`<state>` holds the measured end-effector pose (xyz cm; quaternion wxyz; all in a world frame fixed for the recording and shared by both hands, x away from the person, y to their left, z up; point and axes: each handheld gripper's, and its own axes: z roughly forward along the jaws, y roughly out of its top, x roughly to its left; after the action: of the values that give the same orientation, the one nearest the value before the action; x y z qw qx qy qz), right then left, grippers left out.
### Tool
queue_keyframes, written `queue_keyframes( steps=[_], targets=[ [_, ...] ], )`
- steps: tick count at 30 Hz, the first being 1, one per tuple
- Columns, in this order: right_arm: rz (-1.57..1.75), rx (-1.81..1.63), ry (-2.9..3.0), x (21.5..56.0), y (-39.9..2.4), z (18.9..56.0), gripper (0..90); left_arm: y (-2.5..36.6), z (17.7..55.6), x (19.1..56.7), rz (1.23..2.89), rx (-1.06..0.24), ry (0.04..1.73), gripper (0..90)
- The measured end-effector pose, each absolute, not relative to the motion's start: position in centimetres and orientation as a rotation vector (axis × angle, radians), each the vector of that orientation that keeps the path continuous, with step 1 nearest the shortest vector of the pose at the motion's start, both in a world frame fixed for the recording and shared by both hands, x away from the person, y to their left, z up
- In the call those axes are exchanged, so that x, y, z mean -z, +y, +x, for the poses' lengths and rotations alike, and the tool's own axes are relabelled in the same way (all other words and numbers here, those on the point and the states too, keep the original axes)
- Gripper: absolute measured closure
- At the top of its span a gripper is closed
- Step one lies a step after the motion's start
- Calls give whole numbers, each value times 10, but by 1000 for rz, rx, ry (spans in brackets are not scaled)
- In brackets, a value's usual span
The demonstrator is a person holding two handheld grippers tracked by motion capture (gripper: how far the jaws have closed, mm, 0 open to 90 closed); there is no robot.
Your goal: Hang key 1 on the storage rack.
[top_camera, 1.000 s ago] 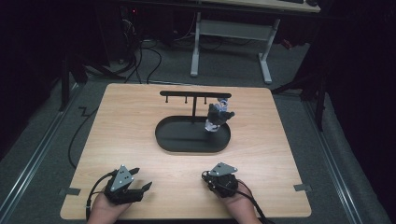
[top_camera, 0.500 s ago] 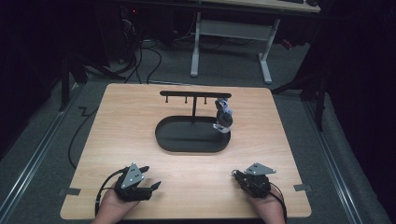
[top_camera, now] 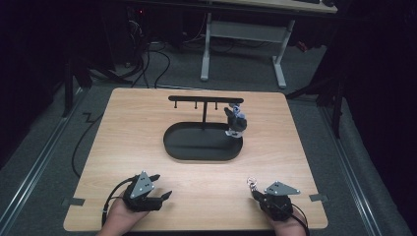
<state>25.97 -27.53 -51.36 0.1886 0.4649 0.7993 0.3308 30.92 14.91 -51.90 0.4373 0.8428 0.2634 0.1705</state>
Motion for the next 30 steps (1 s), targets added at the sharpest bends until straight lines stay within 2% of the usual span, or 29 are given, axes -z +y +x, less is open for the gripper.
queue_keyframes(
  steps=[13,24,30],
  targets=[
    [1402,-918,2177,514,-294,266,873,150,311,519,2099,-428,661,298],
    [1449,-873,2256,505,-302,272,689,150,310,520,2101,-427,667,299],
    [1480,-765,2341,502,-303,277,626,152,310,519,2105,-428,658,301]
  ],
)
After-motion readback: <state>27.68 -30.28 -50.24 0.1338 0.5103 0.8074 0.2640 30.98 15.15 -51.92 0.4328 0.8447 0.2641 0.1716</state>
